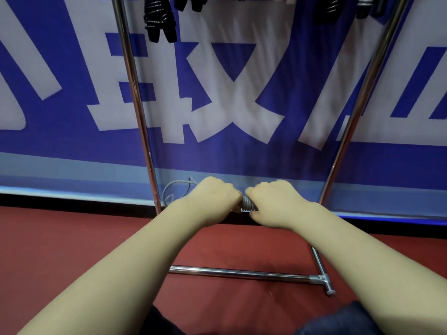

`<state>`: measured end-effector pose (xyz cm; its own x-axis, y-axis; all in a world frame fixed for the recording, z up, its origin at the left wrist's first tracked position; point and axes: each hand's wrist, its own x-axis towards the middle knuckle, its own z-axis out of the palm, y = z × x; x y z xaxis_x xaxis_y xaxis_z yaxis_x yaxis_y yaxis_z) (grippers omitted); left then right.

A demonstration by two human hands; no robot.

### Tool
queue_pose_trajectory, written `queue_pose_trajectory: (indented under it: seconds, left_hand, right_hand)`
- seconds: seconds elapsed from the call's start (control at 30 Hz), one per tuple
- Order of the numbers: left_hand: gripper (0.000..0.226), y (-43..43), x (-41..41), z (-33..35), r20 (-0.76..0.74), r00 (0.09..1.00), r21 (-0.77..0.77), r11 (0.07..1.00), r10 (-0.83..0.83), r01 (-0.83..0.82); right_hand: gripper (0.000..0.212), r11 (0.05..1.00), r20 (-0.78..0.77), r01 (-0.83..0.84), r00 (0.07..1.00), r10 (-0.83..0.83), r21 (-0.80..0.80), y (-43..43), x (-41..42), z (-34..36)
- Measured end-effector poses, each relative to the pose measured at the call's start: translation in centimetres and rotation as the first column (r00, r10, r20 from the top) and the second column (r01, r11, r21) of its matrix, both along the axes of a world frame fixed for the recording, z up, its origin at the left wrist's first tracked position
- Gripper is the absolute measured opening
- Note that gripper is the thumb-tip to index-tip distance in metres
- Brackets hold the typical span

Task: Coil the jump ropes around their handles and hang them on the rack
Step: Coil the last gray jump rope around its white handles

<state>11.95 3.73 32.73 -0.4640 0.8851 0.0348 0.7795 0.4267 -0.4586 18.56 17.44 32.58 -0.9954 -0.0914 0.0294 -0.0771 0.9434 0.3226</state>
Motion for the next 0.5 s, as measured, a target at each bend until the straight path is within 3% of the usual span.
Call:
queue_pose_trajectory:
  seconds: [0.13, 0.2, 0.3, 0.5]
  left_hand:
    - [0.025, 0.4, 0.2, 0.0, -0.071, 0.995, -0.062, 0.996, -0.072, 0.068]
    - [0.023, 0.1, -0.3, -0.5, -0.106, 0.983, 0.035, 0.988, -0.147, 0.152]
    - [0.038, -0.1, -1.4, -1.2, -0.192, 0.959, 0.16, 0.957, -0.209, 0.24]
    - [0.054, 1.0, -0.4, -0.2, -0.304, 0.931, 0.338, 0.891, -0.2, 0.302]
  right_hand:
    - [0.036, 0.973, 0.019, 0.071, 0.997, -0.068, -0.221, 0.5, 0.3, -0.4]
    - [0.036, 0.917, 0.043, 0.122, 0.992, -0.114, -0.379, 0.7, 0.4, -0.7]
    - [0.024, 0.788, 0.12, 0.203, 0.979, -0.163, -0.582, 1.2, 0.3, -0.7]
    - [0.021, 0.648, 0.039, 0.262, 0.941, -0.336, -0.715, 0.6, 0.4, -0.3]
